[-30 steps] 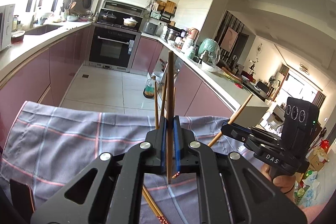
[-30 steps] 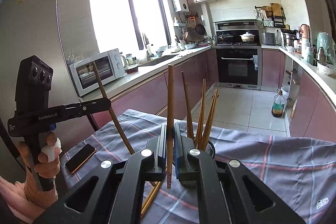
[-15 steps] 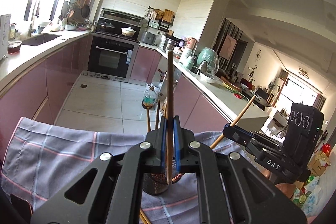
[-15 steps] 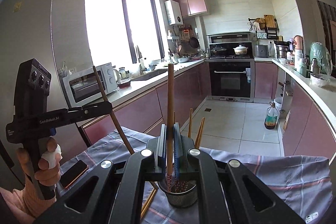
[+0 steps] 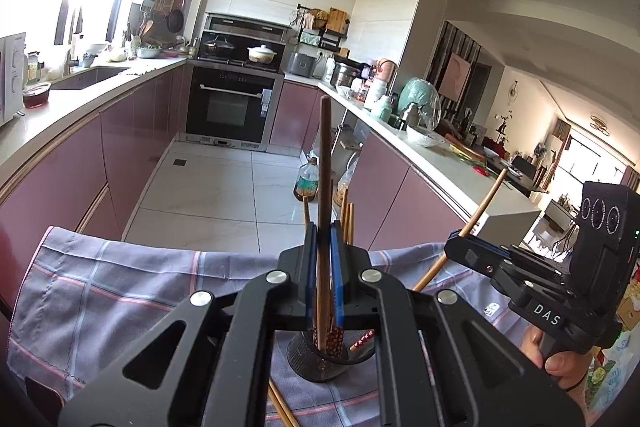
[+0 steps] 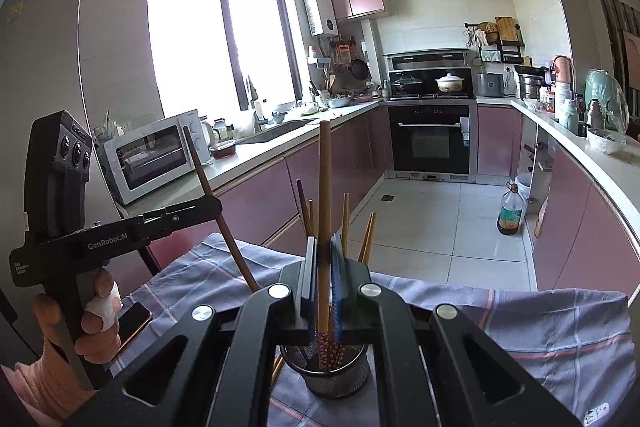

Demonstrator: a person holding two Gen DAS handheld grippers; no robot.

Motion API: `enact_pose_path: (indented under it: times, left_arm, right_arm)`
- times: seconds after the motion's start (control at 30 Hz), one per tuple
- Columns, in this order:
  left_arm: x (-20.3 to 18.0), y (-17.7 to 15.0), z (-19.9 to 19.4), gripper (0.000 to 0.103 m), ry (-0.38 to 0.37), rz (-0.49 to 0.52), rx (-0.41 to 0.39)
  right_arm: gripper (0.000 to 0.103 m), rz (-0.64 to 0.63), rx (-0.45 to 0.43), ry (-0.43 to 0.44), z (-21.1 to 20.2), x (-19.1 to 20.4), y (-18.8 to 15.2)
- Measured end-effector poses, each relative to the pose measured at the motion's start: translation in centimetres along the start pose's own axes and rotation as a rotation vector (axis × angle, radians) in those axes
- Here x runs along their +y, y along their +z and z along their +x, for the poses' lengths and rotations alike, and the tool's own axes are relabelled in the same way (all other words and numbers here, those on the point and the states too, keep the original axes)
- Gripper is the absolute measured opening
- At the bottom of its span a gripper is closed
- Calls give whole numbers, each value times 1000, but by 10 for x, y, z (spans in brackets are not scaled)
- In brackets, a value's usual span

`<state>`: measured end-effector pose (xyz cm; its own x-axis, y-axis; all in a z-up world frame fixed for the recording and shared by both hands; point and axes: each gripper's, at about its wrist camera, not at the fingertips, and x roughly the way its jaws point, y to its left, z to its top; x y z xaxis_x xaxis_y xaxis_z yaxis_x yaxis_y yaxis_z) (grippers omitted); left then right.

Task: Organize utensils
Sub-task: 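Lower both chopsticks into the mesh cup and open both tools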

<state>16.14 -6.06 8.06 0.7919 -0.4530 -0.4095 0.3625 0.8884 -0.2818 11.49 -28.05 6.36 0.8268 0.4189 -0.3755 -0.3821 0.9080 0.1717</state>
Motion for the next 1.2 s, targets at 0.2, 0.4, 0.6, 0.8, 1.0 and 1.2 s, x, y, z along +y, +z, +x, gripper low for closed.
enact_pose_path:
  times: [0.2,0.4,0.6,0.8,1.0,1.2]
  left_arm:
    - [5,-5,20,7,14,-1,35]
    - [10,-12,35,7,27,9,71]
    - [11,-18,48,7,32,27,102]
    - [11,-25,61,7,41,48,132]
    - [12,-31,75,7,54,65,163]
    - [11,-31,82,8,58,75,179]
  right_arm:
    - [5,2,27,-13,11,-3,-4]
    - [5,0,71,-21,26,-6,-10]
    - [5,-6,125,-26,38,-6,-15]
    - [5,13,162,-29,49,-12,-19]
    - [8,29,204,-41,62,-15,-24]
    - [9,54,216,-47,69,-20,-27]
